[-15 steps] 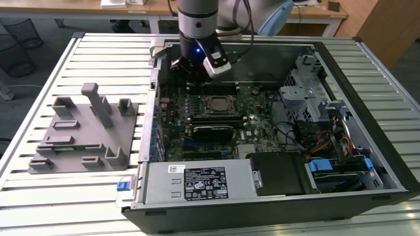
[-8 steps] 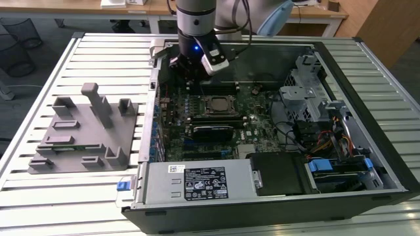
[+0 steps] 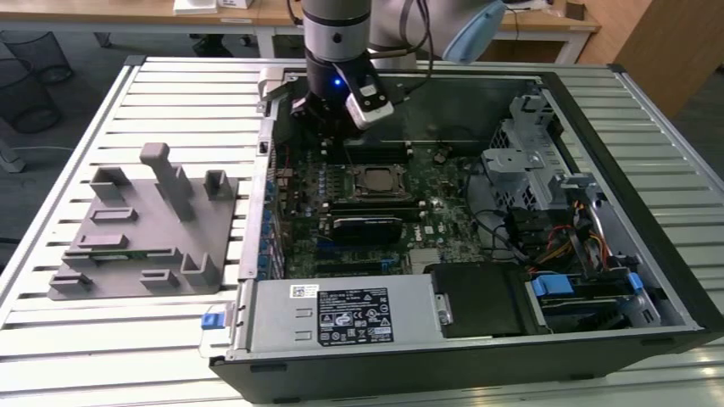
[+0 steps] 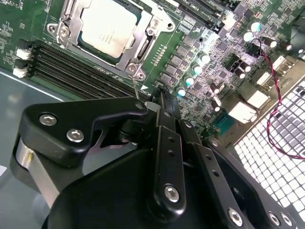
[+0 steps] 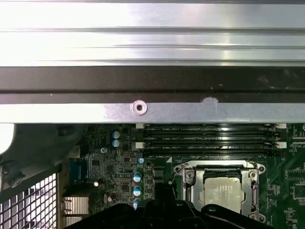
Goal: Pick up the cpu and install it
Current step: 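Install the first cpu locking lever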
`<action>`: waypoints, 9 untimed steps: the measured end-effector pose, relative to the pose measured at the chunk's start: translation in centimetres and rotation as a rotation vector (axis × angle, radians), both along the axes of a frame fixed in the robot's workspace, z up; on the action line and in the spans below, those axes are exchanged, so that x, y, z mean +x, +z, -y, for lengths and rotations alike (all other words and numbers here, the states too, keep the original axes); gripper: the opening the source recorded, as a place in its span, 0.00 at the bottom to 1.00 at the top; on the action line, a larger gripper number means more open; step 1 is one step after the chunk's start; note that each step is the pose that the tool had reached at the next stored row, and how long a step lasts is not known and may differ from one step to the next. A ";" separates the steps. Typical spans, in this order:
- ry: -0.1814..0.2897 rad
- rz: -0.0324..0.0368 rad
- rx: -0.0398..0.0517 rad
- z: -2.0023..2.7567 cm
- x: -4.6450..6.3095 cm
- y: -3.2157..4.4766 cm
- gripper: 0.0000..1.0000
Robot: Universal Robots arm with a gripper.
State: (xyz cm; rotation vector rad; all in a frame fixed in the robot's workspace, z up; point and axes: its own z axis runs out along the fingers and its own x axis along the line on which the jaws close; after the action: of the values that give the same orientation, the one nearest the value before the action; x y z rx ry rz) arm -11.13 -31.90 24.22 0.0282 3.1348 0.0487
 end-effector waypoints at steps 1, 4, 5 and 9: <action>0.000 -0.0001 0.0000 -0.02 0.0 0.00 0.11; 0.000 0.0000 0.0000 -0.10 0.0 0.00 0.11; 0.000 0.0000 0.0000 -0.13 0.0 0.00 0.11; 0.000 0.0001 0.0001 -0.20 0.0 0.00 0.11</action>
State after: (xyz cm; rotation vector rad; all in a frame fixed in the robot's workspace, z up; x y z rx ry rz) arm -11.13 -31.70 24.21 0.0281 3.1347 0.0489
